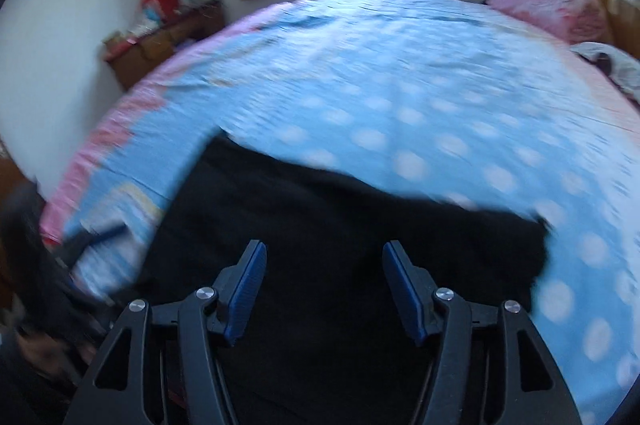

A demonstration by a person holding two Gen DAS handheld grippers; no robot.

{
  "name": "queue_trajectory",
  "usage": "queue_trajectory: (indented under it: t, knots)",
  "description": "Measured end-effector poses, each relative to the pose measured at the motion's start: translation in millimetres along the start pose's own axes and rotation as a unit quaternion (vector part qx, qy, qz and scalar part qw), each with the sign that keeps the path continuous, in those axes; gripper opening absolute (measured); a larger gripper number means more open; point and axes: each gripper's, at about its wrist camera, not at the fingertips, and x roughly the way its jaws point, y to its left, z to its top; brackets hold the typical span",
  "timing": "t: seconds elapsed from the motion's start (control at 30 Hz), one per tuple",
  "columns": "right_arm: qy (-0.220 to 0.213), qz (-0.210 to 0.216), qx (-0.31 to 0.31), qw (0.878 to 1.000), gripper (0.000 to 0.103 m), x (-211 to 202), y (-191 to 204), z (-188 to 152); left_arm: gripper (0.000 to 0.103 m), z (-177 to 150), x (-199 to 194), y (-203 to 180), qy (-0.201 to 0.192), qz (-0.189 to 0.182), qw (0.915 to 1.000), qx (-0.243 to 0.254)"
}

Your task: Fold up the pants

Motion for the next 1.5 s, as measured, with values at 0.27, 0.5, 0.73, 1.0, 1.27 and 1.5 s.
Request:
queue_trajectory:
  t: [0.27,0.5,0.73,1.0,1.27,1.5]
  knots:
    - [-0.016,0.02,0.011,1.0,0.063,12.3,-17.7,-11.4,0.103,-1.6,9.7,-8.3,0.017,0.008,0.9997,0.015]
    - [-0.018,0.004,0.014,1.0,0.064,-12.6,-18.0,-21.2,0.103,7.0,1.9,-13.9,0.023,0.024,0.9989,0.032]
    - [-0.056,-0.019,0.064,0.996,0.074,-62.7,-51.7,-39.9,0.103,18.9,-8.9,3.0,0.003,0.039,0.9988,0.028]
    - [-0.033,-0.022,0.143,0.989,0.074,-64.7,-98.3,-62.3,0.103,20.0,10.9,21.6,0.032,0.009,0.9995,-0.003]
    - [-0.022,0.029,0.171,0.985,0.074,-38.1,-103.1,-68.8,0.103,22.0,22.1,19.5,0.039,-0.015,0.9991,0.003]
    - [-0.01,0.06,0.151,0.987,0.074,-27.8,-89.6,-70.3,0.103,26.4,27.1,10.9,0.038,-0.02,0.9991,0.01]
